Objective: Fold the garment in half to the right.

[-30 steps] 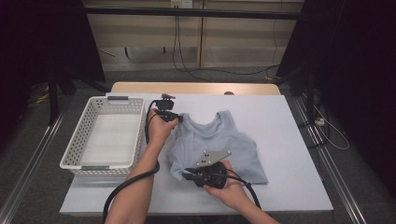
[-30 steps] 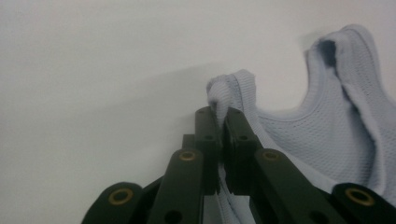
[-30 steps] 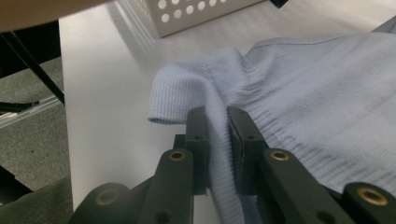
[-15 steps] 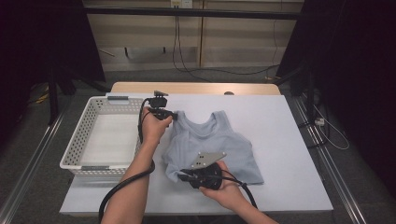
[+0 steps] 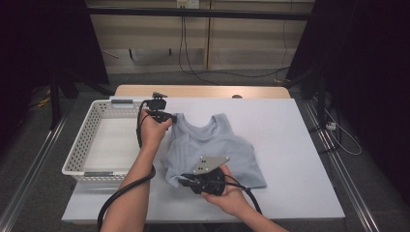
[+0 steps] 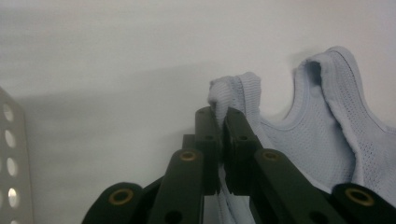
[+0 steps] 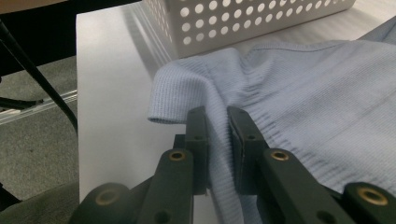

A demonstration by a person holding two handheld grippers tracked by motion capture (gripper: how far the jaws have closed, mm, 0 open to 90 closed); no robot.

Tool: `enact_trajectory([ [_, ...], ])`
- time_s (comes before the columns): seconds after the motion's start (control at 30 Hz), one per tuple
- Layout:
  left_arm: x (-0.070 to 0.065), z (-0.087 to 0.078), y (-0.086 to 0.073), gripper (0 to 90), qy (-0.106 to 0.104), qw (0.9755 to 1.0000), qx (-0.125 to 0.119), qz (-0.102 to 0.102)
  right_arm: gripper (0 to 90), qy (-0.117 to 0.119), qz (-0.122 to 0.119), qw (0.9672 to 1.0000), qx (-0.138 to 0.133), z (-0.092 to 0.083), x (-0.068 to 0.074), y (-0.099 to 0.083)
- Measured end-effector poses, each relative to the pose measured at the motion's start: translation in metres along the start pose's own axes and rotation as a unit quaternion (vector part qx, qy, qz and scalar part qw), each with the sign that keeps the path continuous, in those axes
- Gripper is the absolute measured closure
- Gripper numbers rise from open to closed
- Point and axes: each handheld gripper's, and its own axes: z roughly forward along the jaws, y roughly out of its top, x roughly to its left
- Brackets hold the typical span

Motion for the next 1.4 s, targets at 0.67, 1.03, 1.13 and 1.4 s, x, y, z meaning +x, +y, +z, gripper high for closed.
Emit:
enact_trajectory([
  [0.67,0.003,-0.002,0.002,85.9,0.004,0.9999,0.011,-0.006,80.0,0.001,0.003,1.0000,-0.009,-0.002,0.001,0.002],
  [1.03,0.008,-0.002,0.000,85.9,0.012,0.9998,0.013,-0.014,80.0,0.004,-0.002,0.9999,-0.010,0.001,0.001,0.003],
  [1.13,0.009,-0.003,-0.001,85.9,0.019,0.9997,0.015,-0.008,80.0,0.004,-0.003,0.9999,-0.011,0.001,0.001,0.004],
  [1.4,0.013,-0.010,0.000,85.9,0.028,0.9995,0.012,-0.009,80.0,0.008,-0.011,0.9998,-0.013,0.004,0.004,0.007],
])
